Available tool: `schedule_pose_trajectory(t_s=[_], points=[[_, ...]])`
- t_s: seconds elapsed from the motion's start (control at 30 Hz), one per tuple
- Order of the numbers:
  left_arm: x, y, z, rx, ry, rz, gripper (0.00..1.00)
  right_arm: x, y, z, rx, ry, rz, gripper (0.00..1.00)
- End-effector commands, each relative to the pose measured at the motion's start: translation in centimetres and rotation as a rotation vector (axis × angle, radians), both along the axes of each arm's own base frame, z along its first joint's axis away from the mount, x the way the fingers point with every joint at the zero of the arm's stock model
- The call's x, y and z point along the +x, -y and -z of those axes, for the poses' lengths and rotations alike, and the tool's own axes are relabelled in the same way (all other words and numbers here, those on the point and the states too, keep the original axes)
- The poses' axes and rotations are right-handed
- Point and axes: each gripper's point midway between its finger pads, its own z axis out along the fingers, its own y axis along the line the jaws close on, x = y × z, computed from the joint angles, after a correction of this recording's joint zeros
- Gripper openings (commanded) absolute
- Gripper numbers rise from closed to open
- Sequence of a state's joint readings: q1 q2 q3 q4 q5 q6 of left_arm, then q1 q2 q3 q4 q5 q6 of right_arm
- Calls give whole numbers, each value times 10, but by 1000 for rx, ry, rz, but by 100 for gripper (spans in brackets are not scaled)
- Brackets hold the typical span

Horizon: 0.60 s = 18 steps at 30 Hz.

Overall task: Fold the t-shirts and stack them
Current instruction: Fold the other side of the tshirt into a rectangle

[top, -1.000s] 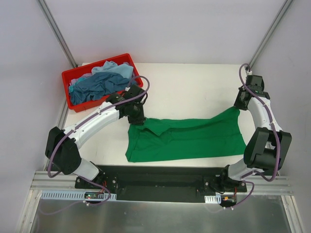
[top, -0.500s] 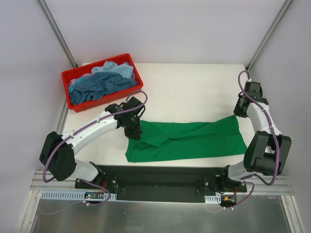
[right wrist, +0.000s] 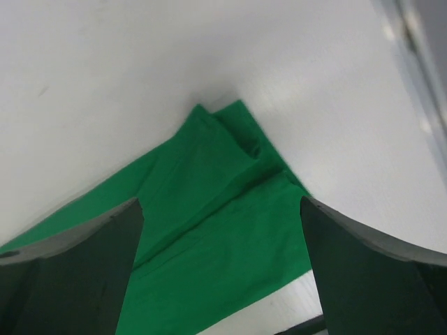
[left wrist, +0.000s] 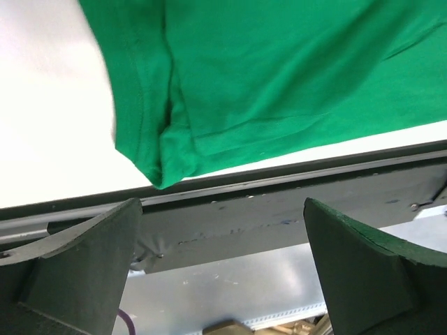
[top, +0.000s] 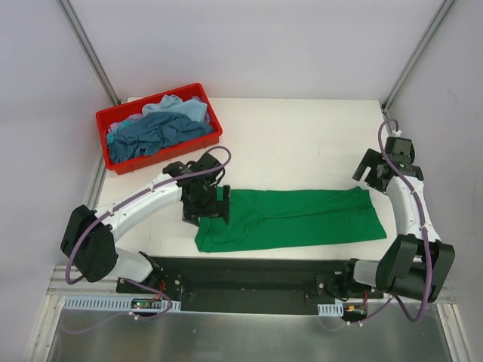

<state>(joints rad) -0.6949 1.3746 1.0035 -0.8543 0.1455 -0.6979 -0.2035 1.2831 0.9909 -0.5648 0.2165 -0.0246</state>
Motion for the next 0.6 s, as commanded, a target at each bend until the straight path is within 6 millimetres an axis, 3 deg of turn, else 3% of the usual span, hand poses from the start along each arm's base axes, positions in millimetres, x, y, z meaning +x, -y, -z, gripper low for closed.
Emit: schedule_pose_trajectory(t_s=[0.0,0.1,0.17,0.27,0.37,0.47,0.57], points=[[45,23,-28,-20,139,17,99,16,-74,-14,315,125,-249,96],[69,46,-26,-45,151,33,99,11,-143,-16,519,171,-447,96],[82,58,-16,-60,136,43,99,-8,-203,-16,646,165,-614,96],[93,76,-6,-181,104,57,99,-37,-264,-19,796,167,-759,96],[98,89,4,-265,76,81,99,-58,-307,-16,891,194,-823,96],[101,83,21,-240,62,70,99,-82,-333,1,881,141,-861,99],[97,70,41,-224,12,42,99,-95,-352,22,800,83,-903,85]])
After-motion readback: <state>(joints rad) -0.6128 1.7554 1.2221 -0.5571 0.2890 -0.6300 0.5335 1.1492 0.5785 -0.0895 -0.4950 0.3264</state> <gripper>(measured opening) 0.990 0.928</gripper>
